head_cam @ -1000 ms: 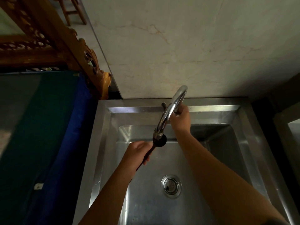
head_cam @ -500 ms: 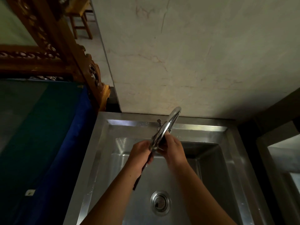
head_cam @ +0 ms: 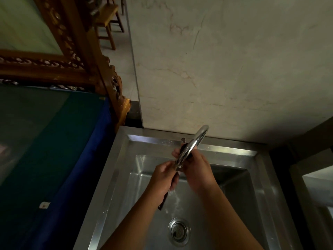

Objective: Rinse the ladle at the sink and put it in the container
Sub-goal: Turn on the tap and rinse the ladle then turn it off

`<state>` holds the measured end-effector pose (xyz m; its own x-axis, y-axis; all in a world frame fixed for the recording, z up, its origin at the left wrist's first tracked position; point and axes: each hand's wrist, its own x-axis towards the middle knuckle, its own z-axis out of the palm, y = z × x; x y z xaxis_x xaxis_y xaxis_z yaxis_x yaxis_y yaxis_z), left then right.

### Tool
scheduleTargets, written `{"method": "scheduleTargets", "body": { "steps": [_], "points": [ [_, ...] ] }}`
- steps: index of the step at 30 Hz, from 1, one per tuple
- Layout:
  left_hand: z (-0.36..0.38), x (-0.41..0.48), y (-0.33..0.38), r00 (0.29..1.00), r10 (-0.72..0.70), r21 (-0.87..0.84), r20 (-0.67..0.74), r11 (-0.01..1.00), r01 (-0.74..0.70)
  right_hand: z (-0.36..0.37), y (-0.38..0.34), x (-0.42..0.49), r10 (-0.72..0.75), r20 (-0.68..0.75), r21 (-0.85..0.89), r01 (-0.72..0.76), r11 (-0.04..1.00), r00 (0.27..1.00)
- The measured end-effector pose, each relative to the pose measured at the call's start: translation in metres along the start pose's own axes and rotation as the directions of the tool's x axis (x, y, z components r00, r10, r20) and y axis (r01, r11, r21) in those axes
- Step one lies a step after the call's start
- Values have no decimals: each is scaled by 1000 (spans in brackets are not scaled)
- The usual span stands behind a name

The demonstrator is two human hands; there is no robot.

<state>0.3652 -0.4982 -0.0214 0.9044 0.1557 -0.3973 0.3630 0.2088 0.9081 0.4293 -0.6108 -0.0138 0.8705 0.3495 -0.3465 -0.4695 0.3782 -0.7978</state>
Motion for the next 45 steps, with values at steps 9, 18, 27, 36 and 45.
{"method": "scheduleTargets", "body": {
  "steps": [9,18,27,36,45],
  "points": [
    [-40,-29,-42,999,26,19,41,999,-27,-1,-15,8,87,45,296,-97,950,995],
    [-36,-31,-48,984,-169,-399,53,900,177,-6,-34,12,46,158,393,-105,914,986],
    [-19,-19,-26,992,-63,-22,112,998,65,-9,-40,2,32,159,318,-82,945,987],
    [-17,-18,5,988,-58,119,142,992,41,-1,-3,-6,126,163,300,-171,939,979],
    [-26,-43,4,972,-161,126,173,982,141,3,26,-18,164,142,188,-190,964,976]
  ]
}}
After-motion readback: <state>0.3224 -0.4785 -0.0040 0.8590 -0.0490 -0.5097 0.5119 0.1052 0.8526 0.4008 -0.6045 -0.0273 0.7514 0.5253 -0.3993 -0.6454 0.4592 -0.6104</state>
